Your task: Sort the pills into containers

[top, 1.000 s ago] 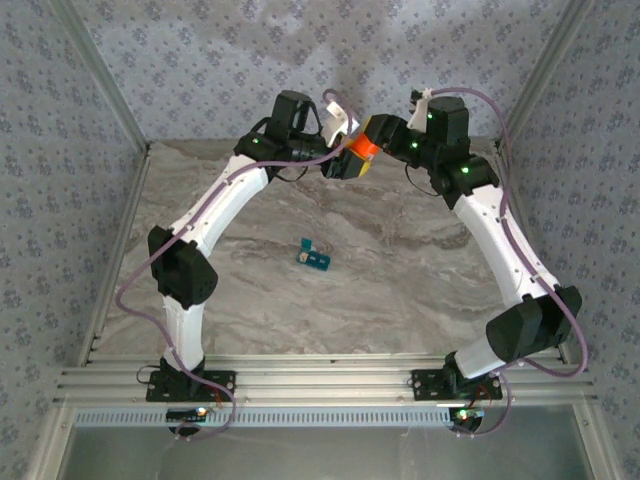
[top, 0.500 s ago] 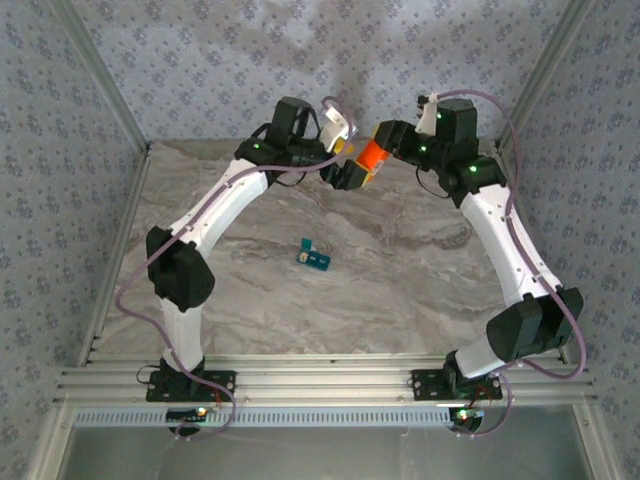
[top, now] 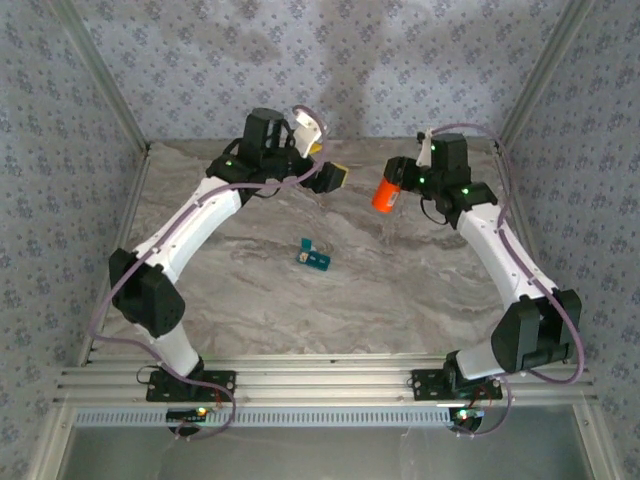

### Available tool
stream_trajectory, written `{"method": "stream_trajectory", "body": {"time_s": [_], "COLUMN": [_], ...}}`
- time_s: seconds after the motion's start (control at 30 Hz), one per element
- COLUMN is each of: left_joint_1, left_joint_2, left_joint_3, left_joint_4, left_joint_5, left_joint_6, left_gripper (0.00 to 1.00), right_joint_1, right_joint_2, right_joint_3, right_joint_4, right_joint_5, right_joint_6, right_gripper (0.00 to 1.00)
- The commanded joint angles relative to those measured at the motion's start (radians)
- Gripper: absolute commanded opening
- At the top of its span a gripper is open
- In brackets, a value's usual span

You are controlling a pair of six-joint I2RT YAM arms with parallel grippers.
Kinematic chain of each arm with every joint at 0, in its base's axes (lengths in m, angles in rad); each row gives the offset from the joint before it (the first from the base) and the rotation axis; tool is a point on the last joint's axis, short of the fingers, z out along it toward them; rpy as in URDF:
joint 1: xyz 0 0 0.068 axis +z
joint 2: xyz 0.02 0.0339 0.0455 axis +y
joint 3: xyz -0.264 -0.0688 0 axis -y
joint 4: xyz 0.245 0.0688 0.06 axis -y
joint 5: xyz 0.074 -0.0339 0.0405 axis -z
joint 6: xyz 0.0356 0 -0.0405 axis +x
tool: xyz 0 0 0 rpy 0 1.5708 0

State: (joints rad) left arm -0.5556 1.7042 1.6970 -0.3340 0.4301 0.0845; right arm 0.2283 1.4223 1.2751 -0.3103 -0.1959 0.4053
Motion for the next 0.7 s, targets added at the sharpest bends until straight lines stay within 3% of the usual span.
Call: {"method": "stream_trajectory", "body": {"time_s": [0.0,0.47,0.67], "left_joint_1": [0.005,0.014,0.014], "left_joint_2": [-0.056,-0.143,-0.141], "left_joint_3": [-0.029,-0.089,-0.060], "left_joint_4": [0.057,0.069,-0.012], "left_joint_5": [-0.140,-0.360,-0.407], "left_joint_6": [-0.026,-0.050,-0.088], "left_gripper": [0.99,0.99,0.99], "right_joint_1": [0.017,0.146,0.206], "right_joint_2": [-0.047,-0.090,-0.090], "right_joint_3": [-0.071,-0.374,-0.477], "right_joint_4": [0.116,0.366,0.451], "right_joint_5": [0.101,0.353,0.446], "right_joint_6": [-0.083,-0.227,-0.228], "right_gripper": [0.07,0.07,0.07]}}
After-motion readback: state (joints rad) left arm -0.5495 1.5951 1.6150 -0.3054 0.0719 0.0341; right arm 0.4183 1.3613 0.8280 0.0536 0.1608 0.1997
